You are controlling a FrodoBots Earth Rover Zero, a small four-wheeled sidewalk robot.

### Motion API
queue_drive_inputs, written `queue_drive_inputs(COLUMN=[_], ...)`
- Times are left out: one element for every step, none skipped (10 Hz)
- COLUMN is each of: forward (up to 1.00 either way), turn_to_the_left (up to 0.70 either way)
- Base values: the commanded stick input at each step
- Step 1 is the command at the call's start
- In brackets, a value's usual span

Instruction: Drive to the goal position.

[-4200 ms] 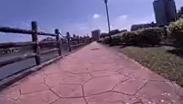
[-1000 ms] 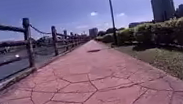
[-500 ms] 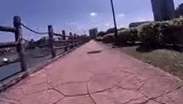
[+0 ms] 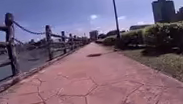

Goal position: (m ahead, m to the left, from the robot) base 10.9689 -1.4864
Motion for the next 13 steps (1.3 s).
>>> queue_drive_inputs(forward=[0.7,0.7,0.7,0.7,0.7,0.7,0.7,0.7,0.7,0.7,0.7,0.7,0.7], turn_to_the_left=[0.0,0.0,0.0,0.0,0.0,0.0,0.0,0.0,0.0,0.0,-0.08,-0.34,-0.3])
